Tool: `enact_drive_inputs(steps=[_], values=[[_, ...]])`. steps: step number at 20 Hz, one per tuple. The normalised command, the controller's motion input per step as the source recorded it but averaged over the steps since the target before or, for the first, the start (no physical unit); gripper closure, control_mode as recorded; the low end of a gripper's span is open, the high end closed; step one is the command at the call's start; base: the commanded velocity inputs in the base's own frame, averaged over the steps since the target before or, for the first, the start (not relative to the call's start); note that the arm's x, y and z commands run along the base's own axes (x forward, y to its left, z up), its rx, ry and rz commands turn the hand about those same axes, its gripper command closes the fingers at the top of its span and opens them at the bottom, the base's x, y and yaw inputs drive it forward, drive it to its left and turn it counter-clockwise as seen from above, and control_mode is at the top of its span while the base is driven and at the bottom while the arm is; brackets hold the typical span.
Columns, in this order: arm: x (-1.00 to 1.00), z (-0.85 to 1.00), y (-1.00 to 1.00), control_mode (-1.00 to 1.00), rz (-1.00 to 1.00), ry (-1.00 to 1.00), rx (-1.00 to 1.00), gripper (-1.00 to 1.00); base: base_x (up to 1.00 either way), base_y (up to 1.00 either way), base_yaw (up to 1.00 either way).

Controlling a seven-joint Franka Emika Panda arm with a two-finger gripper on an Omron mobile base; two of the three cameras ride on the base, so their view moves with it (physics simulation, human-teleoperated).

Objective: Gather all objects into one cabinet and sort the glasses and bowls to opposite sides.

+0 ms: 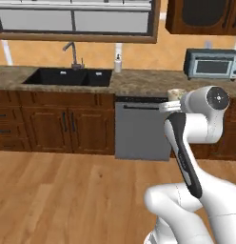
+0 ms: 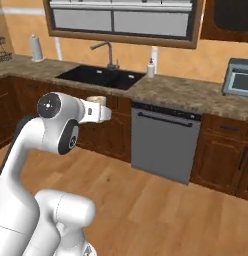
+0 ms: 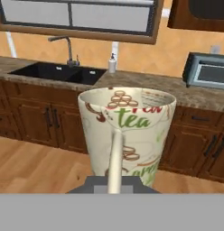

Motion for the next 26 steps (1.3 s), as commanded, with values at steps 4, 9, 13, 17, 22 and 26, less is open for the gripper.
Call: enact_drive_inputs(steps=[4, 9, 13, 17, 22, 26], values=[[0.00, 0.00, 0.00, 1.00, 0.00, 0.00, 0.00, 1.00, 0.00, 0.00, 1.00], [0.00, 0.00, 0.00, 1.00, 0.00, 0.00, 0.00, 1.00, 0.10, 0.00, 0.97], [0.00, 0.00, 0.00, 1.00, 0.00, 0.00, 0.00, 1.00, 0.62, 0.10, 0.76], [0.00, 0.00, 0.00, 1.00, 0.00, 0.00, 0.00, 1.00, 0.99, 0.25, 0.52], [0.00, 0.00, 0.00, 1.00, 0.00, 0.00, 0.00, 1.00, 1.00, 0.37, 0.38], [0.00, 0.00, 0.00, 1.00, 0.00, 0.00, 0.00, 1.00, 1.00, 0.31, 0.34]])
